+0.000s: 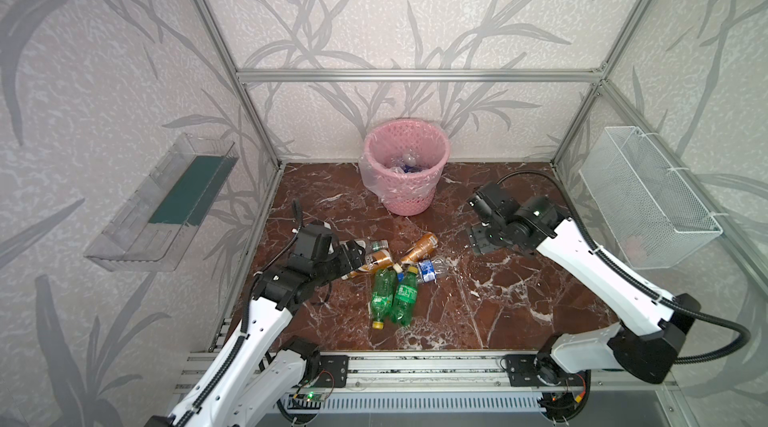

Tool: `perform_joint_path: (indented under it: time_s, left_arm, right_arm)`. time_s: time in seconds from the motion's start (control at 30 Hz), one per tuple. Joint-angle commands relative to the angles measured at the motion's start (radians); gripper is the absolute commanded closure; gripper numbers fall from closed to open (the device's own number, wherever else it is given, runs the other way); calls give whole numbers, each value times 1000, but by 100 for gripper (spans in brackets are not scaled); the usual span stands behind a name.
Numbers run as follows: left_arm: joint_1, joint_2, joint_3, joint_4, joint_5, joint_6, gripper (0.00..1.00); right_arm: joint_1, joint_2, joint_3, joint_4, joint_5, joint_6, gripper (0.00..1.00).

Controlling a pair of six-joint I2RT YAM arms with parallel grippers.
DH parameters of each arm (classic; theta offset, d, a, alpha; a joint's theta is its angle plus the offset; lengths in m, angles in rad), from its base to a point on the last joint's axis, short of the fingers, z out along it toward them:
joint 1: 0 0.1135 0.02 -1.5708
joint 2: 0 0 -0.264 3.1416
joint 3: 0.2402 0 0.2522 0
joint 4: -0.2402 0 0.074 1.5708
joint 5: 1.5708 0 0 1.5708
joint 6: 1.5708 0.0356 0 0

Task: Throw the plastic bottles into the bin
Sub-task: 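Bring the right gripper back down beside the bottle pile, then lower the left gripper onto the crushed green Sprite bottle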

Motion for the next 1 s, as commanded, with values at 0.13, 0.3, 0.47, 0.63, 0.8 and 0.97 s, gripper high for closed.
perform_joint_path:
  time_s: [0.13, 0.3, 0.47, 0.63, 0.8, 0.97]
  left_arm:
    - [3, 49, -26, -2, 104, 35, 10]
    - [-32, 55, -39, -47, 74, 42, 13]
    - [-126, 92, -46, -65, 12, 17, 13]
    - [-209, 140, -72, 3, -6, -11, 11]
    - [-253, 219, -71, 24, -39, -7, 9]
    - [-304, 315, -68, 88, -40, -26, 9]
  right_arm:
    - [6, -157, -386, 352, -302, 100, 22]
    - [6, -235, -570, 533, -401, 155, 23]
    - [6, -287, -680, 657, -447, 162, 25]
    - [7, -294, -721, 689, -437, 167, 25]
    - [6, -301, -741, 702, -420, 166, 25]
    - [6, -298, -746, 700, -409, 156, 26]
